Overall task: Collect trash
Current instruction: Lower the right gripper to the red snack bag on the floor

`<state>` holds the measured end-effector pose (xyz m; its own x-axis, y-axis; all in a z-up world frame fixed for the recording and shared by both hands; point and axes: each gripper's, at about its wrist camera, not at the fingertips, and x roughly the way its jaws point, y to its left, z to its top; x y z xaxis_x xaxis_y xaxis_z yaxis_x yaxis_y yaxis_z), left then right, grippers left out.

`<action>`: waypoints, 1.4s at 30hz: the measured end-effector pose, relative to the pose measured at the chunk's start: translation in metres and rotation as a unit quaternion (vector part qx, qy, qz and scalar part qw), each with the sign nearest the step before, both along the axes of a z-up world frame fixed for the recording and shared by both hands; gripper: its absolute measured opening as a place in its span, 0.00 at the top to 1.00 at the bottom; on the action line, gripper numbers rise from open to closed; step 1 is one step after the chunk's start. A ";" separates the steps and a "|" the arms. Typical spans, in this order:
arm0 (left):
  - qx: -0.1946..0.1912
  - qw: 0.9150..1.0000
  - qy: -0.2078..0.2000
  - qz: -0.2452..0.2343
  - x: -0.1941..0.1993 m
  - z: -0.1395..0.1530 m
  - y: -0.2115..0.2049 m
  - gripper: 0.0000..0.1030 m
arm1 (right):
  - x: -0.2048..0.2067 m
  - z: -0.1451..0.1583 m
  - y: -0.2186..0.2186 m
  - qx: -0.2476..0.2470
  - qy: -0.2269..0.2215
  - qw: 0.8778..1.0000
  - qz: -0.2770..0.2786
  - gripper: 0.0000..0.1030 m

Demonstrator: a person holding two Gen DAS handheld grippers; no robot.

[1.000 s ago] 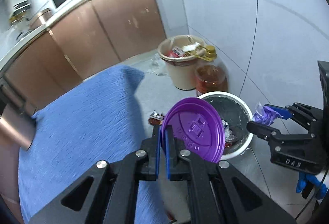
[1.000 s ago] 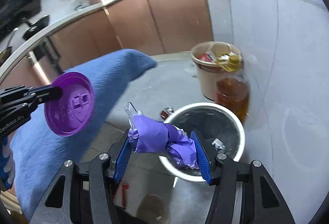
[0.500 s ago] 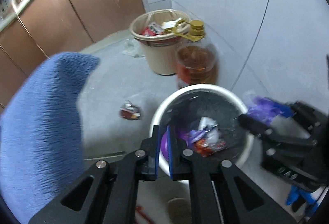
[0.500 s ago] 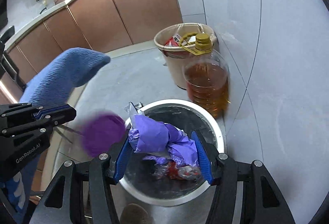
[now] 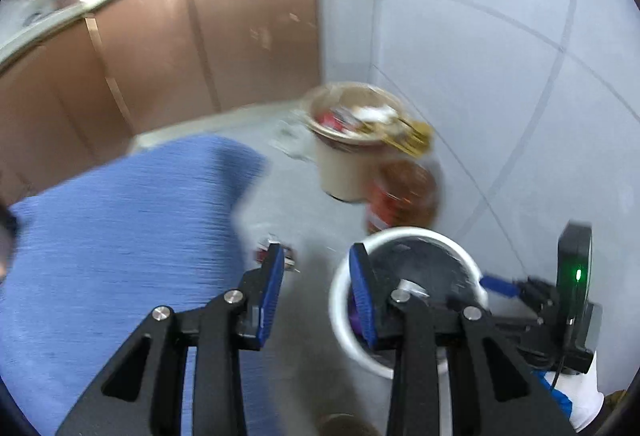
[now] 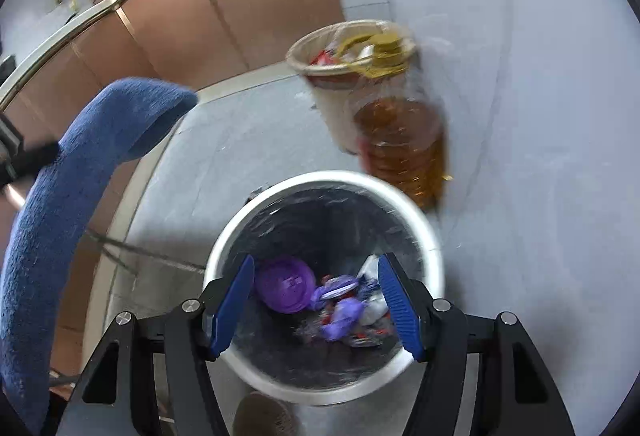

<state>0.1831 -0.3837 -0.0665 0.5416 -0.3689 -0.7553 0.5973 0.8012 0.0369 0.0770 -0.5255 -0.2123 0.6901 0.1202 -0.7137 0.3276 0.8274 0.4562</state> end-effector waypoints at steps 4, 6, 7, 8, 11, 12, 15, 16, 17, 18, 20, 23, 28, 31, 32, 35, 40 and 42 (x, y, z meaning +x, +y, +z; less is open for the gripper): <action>-0.001 0.998 -0.018 0.052 0.017 0.016 0.059 0.69 | 0.012 -0.002 0.036 0.014 -0.015 0.997 0.073 0.40; 0.003 0.996 -0.028 0.080 0.024 0.018 0.088 0.69 | 0.015 -0.001 0.056 0.018 -0.022 0.993 0.114 0.40; 0.005 0.995 -0.030 0.091 0.027 0.018 0.097 0.69 | 0.016 0.000 0.067 0.021 -0.024 0.990 0.135 0.40; 0.006 0.994 -0.030 0.105 0.032 0.016 0.108 0.69 | 0.018 -0.001 0.081 0.019 -0.023 0.987 0.157 0.40; 0.003 0.989 -0.019 0.150 0.045 0.004 0.137 0.69 | 0.024 -0.008 0.110 0.011 -0.009 0.979 0.206 0.40; 0.004 0.986 -0.022 0.163 0.048 0.002 0.144 0.69 | 0.026 -0.014 0.123 0.009 0.001 0.975 0.224 0.40; 0.006 0.982 -0.041 0.184 0.051 -0.004 0.158 0.69 | 0.031 -0.030 0.151 0.005 0.022 0.966 0.258 0.40; 0.007 0.981 -0.046 0.187 0.053 -0.005 0.161 0.69 | 0.031 -0.035 0.160 0.006 0.028 0.963 0.269 0.40; 0.008 0.980 -0.052 0.190 0.055 -0.007 0.163 0.69 | 0.034 -0.041 0.169 0.006 0.035 0.960 0.278 0.40; 0.007 0.980 -0.057 0.191 0.056 -0.010 0.165 0.69 | 0.035 -0.046 0.176 0.004 0.041 0.958 0.285 0.40; 0.002 0.979 -0.061 0.193 0.059 -0.015 0.168 0.69 | 0.043 -0.057 0.188 0.000 0.055 0.952 0.300 0.40; -0.014 0.980 -0.046 0.195 0.066 -0.019 0.174 0.69 | 0.063 -0.079 0.211 -0.001 0.083 0.944 0.320 0.40; -0.029 0.981 -0.025 0.192 0.069 -0.022 0.175 0.64 | 0.110 -0.123 0.229 0.008 0.130 0.945 0.301 0.40; -0.022 0.982 -0.028 0.186 0.068 -0.023 0.171 0.64 | 0.140 -0.147 0.225 0.029 0.149 0.953 0.262 0.40; -0.019 0.982 -0.029 0.185 0.068 -0.023 0.170 0.64 | 0.149 -0.155 0.221 0.034 0.155 0.956 0.247 0.40; -0.011 0.983 -0.023 0.183 0.070 -0.026 0.167 0.64 | 0.177 -0.173 0.211 0.052 0.171 0.964 0.198 0.38; -0.009 0.982 -0.005 0.190 0.075 -0.032 0.168 0.64 | 0.215 -0.200 0.199 0.067 0.185 0.972 0.129 0.36; -0.004 0.983 -0.002 0.185 0.075 -0.034 0.165 0.64 | 0.229 -0.211 0.193 0.063 0.188 0.974 0.109 0.35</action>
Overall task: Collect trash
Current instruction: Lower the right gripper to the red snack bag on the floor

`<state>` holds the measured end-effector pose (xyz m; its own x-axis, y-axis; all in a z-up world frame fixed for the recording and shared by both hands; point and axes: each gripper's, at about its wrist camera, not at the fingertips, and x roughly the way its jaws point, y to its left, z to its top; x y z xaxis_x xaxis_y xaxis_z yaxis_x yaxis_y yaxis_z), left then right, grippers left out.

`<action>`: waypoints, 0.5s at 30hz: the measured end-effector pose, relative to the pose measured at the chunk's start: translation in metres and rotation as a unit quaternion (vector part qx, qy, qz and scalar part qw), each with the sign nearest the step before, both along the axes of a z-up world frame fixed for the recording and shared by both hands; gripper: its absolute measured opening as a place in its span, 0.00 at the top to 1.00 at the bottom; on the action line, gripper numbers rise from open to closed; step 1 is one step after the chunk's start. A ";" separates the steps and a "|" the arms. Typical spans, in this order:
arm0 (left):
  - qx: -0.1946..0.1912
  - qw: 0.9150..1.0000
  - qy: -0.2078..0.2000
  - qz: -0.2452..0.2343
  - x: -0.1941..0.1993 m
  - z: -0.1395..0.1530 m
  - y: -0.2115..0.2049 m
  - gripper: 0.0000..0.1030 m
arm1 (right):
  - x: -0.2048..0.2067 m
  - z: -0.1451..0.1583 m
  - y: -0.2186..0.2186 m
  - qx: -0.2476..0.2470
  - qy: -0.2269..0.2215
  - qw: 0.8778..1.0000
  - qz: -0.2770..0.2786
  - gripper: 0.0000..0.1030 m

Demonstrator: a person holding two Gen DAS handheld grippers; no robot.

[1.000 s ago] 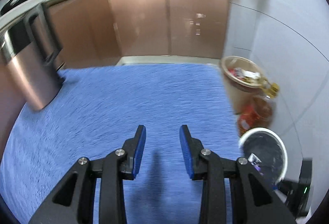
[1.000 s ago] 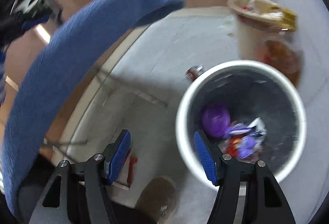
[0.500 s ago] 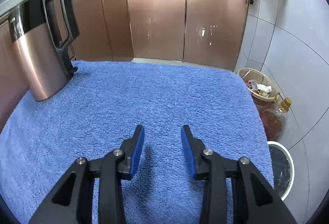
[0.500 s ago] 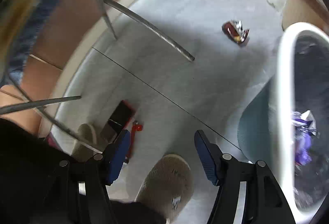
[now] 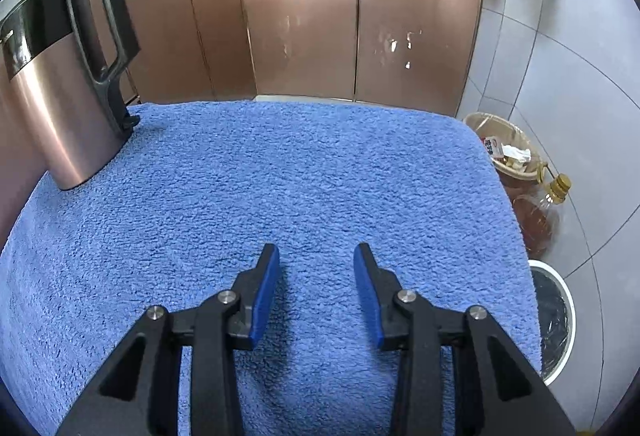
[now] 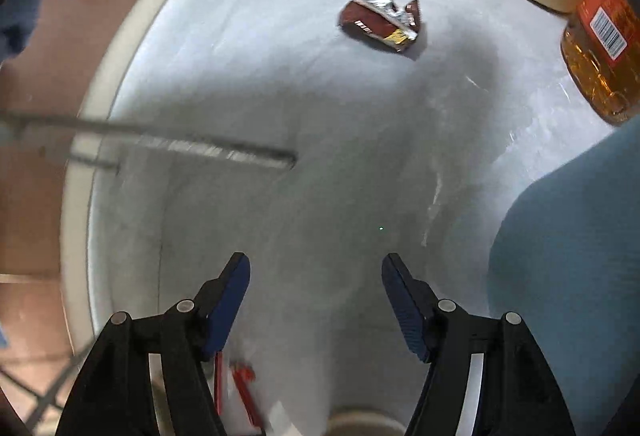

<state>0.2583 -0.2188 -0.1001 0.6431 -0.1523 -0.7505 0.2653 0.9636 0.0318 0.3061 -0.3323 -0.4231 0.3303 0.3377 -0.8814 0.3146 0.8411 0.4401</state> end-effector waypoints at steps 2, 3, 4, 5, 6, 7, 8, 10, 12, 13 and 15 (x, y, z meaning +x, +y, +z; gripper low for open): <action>0.003 1.000 0.003 -0.006 0.000 -0.001 -0.003 0.64 | 0.013 -0.009 -0.004 -0.015 0.002 1.000 -0.014 0.34; 0.003 1.000 0.005 -0.006 0.000 -0.002 -0.004 0.64 | 0.019 -0.012 -0.007 -0.025 0.002 0.999 -0.020 0.33; 0.003 1.000 0.007 -0.005 0.000 -0.002 -0.004 0.64 | 0.025 -0.017 -0.011 -0.035 0.002 0.999 -0.025 0.33; 0.001 1.000 0.008 -0.004 0.001 -0.003 -0.003 0.64 | 0.031 -0.020 -0.014 -0.045 0.002 0.999 -0.028 0.32; -0.001 1.000 0.010 -0.003 0.001 -0.003 -0.003 0.64 | 0.040 -0.024 -0.017 -0.058 0.002 0.998 -0.033 0.31; -0.002 1.000 0.012 -0.003 0.002 -0.003 -0.002 0.64 | 0.047 -0.026 -0.019 -0.069 0.001 0.997 -0.035 0.31; -0.003 1.000 0.013 -0.003 0.002 -0.003 -0.001 0.64 | 0.057 -0.028 -0.022 -0.085 0.002 0.996 -0.036 0.30; -0.001 1.000 0.014 -0.003 0.003 -0.004 -0.002 0.64 | 0.073 -0.031 -0.023 -0.108 0.004 0.993 -0.037 0.30; 0.000 1.000 0.015 -0.005 0.004 -0.004 -0.002 0.64 | 0.089 -0.032 -0.025 -0.133 0.003 0.991 -0.034 0.29; 0.001 1.000 0.016 -0.005 0.005 -0.004 -0.002 0.64 | 0.096 -0.033 -0.026 -0.142 0.003 0.989 -0.033 0.28; 0.001 1.000 0.016 -0.004 0.004 -0.005 -0.003 0.64 | 0.107 -0.033 -0.027 -0.162 -0.001 0.986 -0.031 0.28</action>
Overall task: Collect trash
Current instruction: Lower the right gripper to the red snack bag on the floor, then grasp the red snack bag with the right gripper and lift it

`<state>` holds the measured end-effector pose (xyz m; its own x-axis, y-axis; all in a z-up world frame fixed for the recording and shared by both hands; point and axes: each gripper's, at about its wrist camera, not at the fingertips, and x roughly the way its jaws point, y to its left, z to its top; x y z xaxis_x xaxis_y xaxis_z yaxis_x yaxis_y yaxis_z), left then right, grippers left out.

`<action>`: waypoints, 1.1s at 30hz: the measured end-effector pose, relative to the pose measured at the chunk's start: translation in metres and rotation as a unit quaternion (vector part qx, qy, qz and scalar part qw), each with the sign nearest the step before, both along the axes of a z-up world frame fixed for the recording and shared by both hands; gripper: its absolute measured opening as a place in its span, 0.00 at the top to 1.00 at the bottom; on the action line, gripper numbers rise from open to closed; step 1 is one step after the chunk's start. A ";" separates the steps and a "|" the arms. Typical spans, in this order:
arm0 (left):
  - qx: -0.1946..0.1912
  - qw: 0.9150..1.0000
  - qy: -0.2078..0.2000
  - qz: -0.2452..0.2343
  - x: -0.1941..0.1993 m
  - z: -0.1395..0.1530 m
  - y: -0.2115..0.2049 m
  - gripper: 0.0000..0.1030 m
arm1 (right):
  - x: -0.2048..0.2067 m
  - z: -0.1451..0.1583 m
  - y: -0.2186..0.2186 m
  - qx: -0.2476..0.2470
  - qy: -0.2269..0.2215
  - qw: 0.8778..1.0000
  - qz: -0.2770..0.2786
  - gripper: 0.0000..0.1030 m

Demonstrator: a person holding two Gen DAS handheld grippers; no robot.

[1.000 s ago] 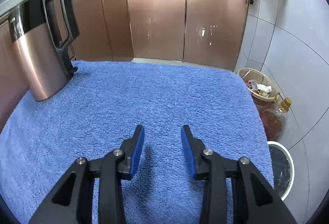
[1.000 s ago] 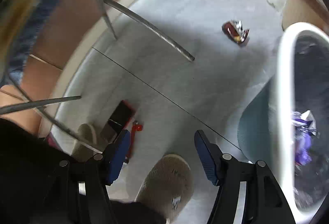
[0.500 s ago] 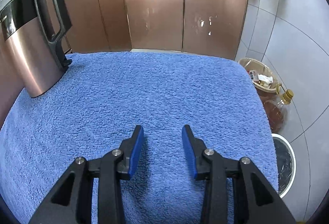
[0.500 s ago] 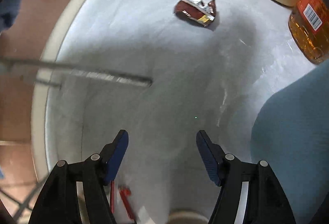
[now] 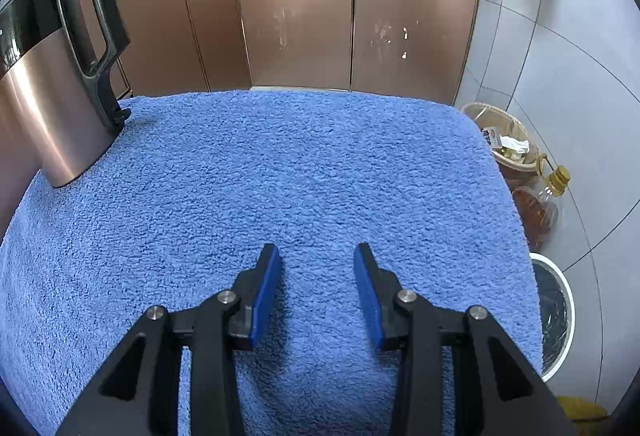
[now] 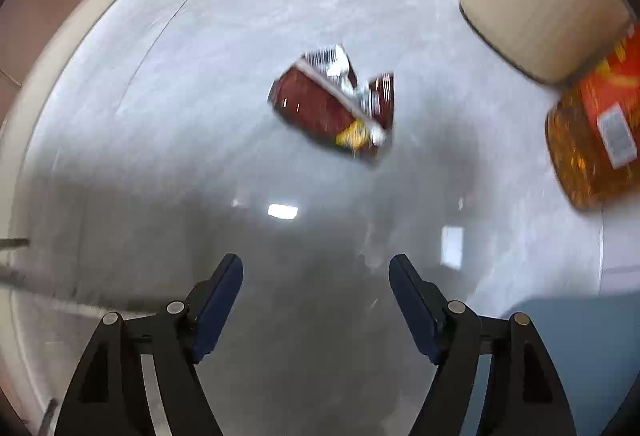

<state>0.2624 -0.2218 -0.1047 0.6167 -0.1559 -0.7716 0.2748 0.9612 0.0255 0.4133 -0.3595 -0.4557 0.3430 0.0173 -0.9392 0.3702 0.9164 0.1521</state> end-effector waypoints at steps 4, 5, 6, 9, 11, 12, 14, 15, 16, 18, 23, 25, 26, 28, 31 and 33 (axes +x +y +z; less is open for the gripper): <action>0.000 1.000 0.001 0.000 0.000 0.000 0.000 0.64 | 0.022 0.003 -0.003 -0.036 -0.009 0.999 0.001 0.28; 0.000 1.000 0.001 0.000 0.001 -0.001 0.000 0.64 | 0.026 0.004 -0.004 -0.043 -0.011 0.999 0.002 0.28; 0.000 1.000 0.002 0.000 0.001 -0.001 0.000 0.64 | 0.031 0.006 -0.004 -0.057 -0.015 0.998 0.002 0.28; -0.003 1.000 0.003 0.001 0.001 -0.001 0.001 0.64 | 0.043 0.009 -0.003 -0.095 -0.021 0.995 0.005 0.24; -0.005 1.000 0.003 0.002 0.000 -0.001 0.001 0.63 | 0.052 0.009 -0.002 -0.116 -0.020 0.993 0.010 0.22; -0.005 1.000 0.004 0.003 0.000 -0.002 0.001 0.63 | 0.058 0.006 -0.003 -0.120 -0.019 0.992 0.012 0.21; -0.005 1.000 0.004 0.005 0.000 -0.002 0.002 0.63 | 0.065 0.002 -0.005 -0.120 -0.017 0.993 0.017 0.20; -0.005 1.000 0.004 0.005 -0.001 -0.002 0.001 0.63 | 0.069 -0.001 -0.006 -0.121 -0.012 0.992 0.019 0.20; -0.005 1.000 0.004 0.006 -0.001 -0.001 0.001 0.63 | 0.073 -0.003 -0.007 -0.121 -0.010 0.992 0.021 0.19; -0.005 1.000 0.004 0.007 -0.001 -0.001 0.000 0.63 | 0.080 -0.007 -0.010 -0.118 -0.010 0.993 0.024 0.19; -0.008 1.000 0.006 0.009 -0.001 -0.001 0.002 0.62 | 0.095 -0.015 -0.021 -0.090 -0.007 0.996 0.017 0.19; -0.008 1.000 0.006 0.009 0.000 -0.002 0.003 0.62 | 0.099 -0.020 -0.024 -0.072 -0.006 0.997 0.017 0.19; -0.008 1.000 0.006 0.009 0.000 -0.002 0.003 0.62 | 0.101 -0.023 -0.025 -0.063 -0.004 0.998 0.017 0.19; -0.008 1.000 0.006 0.009 0.001 -0.002 0.004 0.62 | 0.103 -0.031 -0.023 -0.052 0.006 0.998 0.025 0.19; -0.008 1.000 0.006 0.009 0.001 -0.002 0.004 0.62 | 0.102 -0.038 -0.018 -0.037 0.012 0.999 0.034 0.19; -0.008 1.000 0.007 0.008 0.001 -0.002 0.004 0.62 | 0.099 -0.045 -0.015 -0.036 0.024 0.998 0.036 0.19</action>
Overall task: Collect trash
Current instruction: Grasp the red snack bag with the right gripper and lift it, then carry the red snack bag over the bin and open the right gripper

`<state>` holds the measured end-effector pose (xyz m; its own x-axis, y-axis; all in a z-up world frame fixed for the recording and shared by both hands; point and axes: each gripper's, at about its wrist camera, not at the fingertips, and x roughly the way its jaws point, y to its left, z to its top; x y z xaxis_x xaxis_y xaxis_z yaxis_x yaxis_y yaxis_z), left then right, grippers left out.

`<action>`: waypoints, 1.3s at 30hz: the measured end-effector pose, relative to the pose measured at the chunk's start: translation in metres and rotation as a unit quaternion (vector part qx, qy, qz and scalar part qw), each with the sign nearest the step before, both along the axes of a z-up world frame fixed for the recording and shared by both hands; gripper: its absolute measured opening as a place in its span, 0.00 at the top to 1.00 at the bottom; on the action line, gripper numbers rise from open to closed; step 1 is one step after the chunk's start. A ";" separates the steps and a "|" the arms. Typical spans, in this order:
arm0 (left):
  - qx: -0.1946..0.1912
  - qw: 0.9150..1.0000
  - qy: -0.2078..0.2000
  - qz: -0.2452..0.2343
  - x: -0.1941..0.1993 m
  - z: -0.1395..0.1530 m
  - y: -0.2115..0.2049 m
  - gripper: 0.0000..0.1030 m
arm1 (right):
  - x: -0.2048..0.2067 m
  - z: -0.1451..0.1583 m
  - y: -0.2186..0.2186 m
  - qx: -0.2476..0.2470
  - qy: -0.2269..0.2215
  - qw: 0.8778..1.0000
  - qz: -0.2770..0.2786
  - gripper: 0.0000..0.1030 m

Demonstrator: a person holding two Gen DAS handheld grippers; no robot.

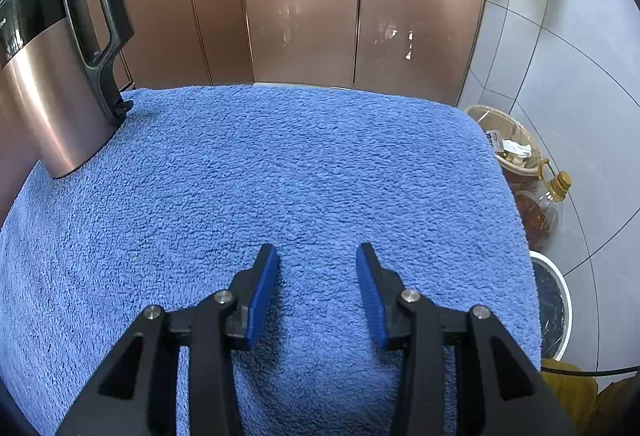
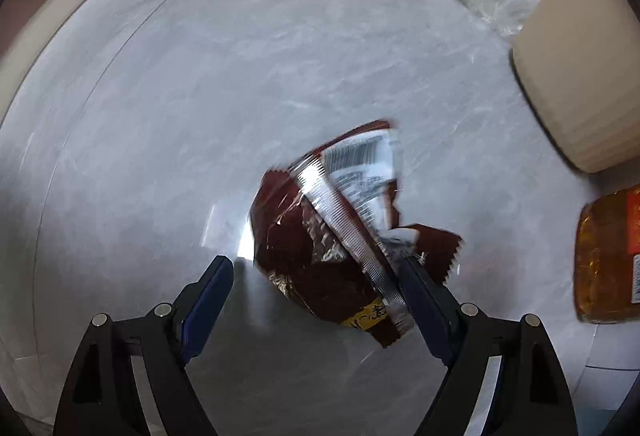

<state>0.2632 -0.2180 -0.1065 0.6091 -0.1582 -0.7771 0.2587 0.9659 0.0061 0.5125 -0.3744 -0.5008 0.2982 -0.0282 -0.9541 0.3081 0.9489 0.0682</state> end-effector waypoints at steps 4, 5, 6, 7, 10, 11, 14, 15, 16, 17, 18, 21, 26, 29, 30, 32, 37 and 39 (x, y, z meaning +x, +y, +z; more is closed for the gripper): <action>0.000 1.000 0.000 0.000 0.000 0.000 0.000 0.62 | -0.012 -0.005 -0.001 0.016 0.010 1.000 -0.005 0.33; 0.001 1.000 0.000 0.000 0.000 0.000 0.000 0.62 | -0.016 -0.004 -0.001 0.016 0.010 1.000 -0.009 0.40; 0.002 1.000 0.001 0.000 0.000 0.000 0.000 0.62 | -0.020 -0.002 -0.002 0.018 0.010 1.000 -0.015 0.57; 0.002 1.000 0.001 0.000 0.001 0.000 0.000 0.62 | -0.024 -0.002 -0.003 0.024 0.012 0.999 -0.022 0.73; 0.001 1.000 0.001 0.000 0.001 0.000 0.000 0.62 | -0.042 -0.005 -0.005 0.052 0.015 0.998 -0.034 0.85; 0.000 1.000 0.002 -0.001 0.002 0.000 0.001 0.62 | -0.047 -0.005 -0.003 0.056 0.017 0.998 -0.032 0.86; 0.000 1.000 0.002 -0.001 0.002 -0.001 0.001 0.62 | -0.069 -0.006 0.009 0.070 0.025 0.997 -0.021 0.87; 0.001 1.000 0.002 -0.001 0.002 -0.001 0.001 0.62 | -0.079 -0.006 0.016 0.073 0.028 0.997 -0.016 0.88; 0.002 1.000 0.002 -0.001 0.002 -0.001 0.001 0.61 | -0.087 -0.005 0.022 0.075 0.031 0.997 -0.012 0.88; 0.003 1.000 0.002 -0.001 0.002 -0.001 0.001 0.61 | -0.096 -0.005 0.027 0.077 0.034 0.996 -0.008 0.88; 0.003 1.000 0.002 -0.001 0.002 -0.001 0.001 0.61 | -0.109 -0.003 0.034 0.084 0.035 0.996 -0.006 0.88; 0.003 1.000 0.002 -0.001 0.002 -0.001 0.001 0.61 | -0.141 0.007 0.050 0.095 0.033 0.995 0.002 0.89; -0.001 1.000 0.003 -0.002 0.003 -0.001 0.003 0.61 | -0.198 0.036 0.073 0.098 0.025 0.994 0.036 0.89; -0.005 1.000 0.004 -0.001 0.003 -0.001 0.004 0.61 | -0.240 0.060 0.079 0.109 0.020 0.992 0.059 0.89; -0.006 1.000 0.004 -0.001 0.003 -0.001 0.005 0.61 | -0.251 0.070 0.082 0.114 0.018 0.991 0.064 0.89; -0.011 1.000 0.005 -0.001 0.003 0.000 0.006 0.61 | -0.276 0.092 0.087 0.110 0.009 0.990 0.083 0.89; -0.018 1.000 0.007 -0.001 0.003 0.001 0.008 0.61 | -0.330 0.149 0.079 0.116 -0.020 0.987 0.108 0.89; -0.018 1.000 0.007 -0.001 0.002 0.001 0.008 0.61 | -0.351 0.174 0.075 0.117 -0.030 0.987 0.109 0.89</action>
